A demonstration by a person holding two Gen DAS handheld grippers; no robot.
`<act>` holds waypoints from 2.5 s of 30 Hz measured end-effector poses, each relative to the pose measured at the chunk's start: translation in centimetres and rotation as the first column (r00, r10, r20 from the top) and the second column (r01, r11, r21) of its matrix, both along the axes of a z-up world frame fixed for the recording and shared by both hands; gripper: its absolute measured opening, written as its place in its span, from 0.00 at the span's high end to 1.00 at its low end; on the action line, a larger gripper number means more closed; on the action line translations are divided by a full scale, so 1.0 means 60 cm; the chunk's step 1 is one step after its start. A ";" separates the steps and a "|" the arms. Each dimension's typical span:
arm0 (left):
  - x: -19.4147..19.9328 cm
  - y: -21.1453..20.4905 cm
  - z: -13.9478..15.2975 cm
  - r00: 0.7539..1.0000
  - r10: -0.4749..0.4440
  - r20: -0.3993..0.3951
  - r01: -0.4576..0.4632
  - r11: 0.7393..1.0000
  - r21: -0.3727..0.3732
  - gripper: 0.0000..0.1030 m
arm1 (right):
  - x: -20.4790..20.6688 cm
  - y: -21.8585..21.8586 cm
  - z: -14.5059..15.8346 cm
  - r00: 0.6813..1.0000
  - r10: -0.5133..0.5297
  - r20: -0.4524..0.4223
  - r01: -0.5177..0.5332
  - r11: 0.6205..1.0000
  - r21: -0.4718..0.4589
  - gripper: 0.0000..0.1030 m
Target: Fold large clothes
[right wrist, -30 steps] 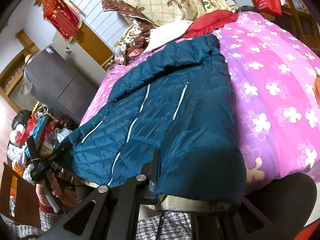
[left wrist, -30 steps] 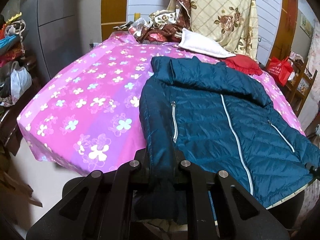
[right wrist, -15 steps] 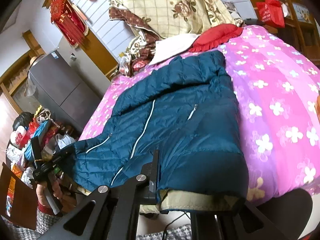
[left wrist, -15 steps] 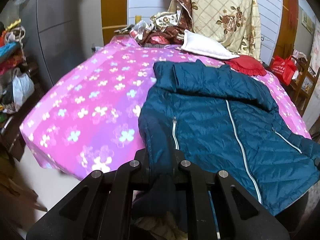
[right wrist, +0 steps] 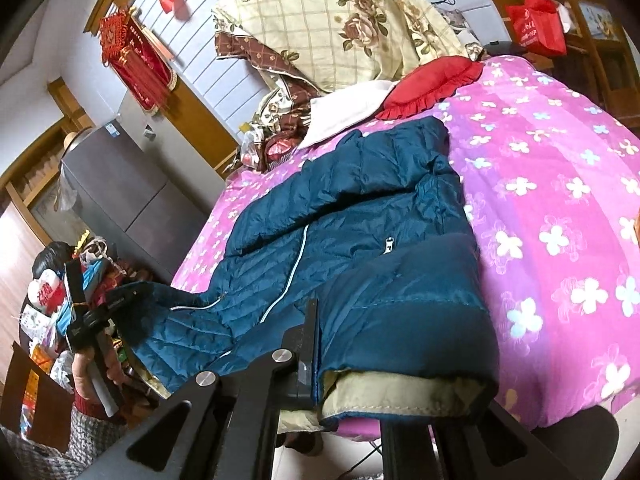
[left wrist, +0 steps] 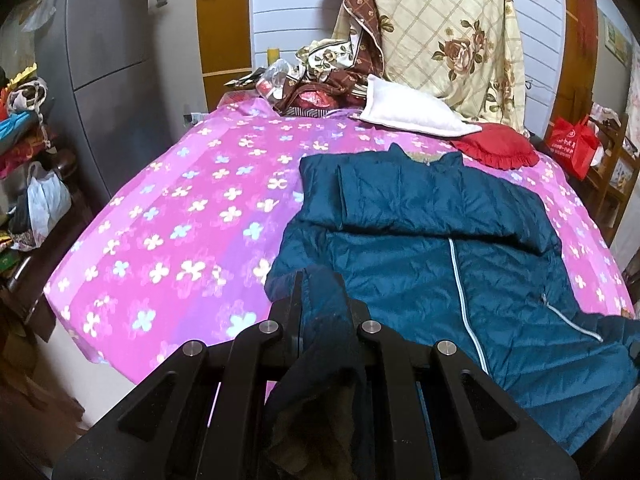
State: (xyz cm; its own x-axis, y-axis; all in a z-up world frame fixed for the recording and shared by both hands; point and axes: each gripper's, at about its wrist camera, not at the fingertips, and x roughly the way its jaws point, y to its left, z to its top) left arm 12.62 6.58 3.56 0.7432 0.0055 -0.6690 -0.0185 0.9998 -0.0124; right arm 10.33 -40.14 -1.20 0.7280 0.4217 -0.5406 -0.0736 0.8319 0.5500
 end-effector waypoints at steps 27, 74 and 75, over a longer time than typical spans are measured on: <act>0.101 -0.021 -0.014 1.000 0.016 -0.020 -0.017 1.000 -0.025 0.91 | 0.071 -0.016 0.008 0.999 -0.020 -0.029 0.021 1.000 0.013 0.93; 0.200 -0.022 -0.001 0.998 -0.060 -0.029 0.059 0.997 -0.041 0.91 | 0.175 0.004 0.057 0.996 -0.083 -0.032 0.079 0.991 -0.111 0.93; 0.203 -0.022 -0.002 0.998 -0.062 -0.030 0.061 0.997 -0.039 0.91 | 0.177 0.004 0.057 0.996 -0.084 -0.033 0.080 0.990 -0.113 0.93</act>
State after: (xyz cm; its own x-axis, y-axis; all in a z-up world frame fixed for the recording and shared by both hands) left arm 24.82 5.23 3.46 0.7198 -0.0654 -0.6911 0.0423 0.9978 -0.0503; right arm 20.96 -39.90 2.22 0.7359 0.2970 -0.6085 0.0160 0.8907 0.4542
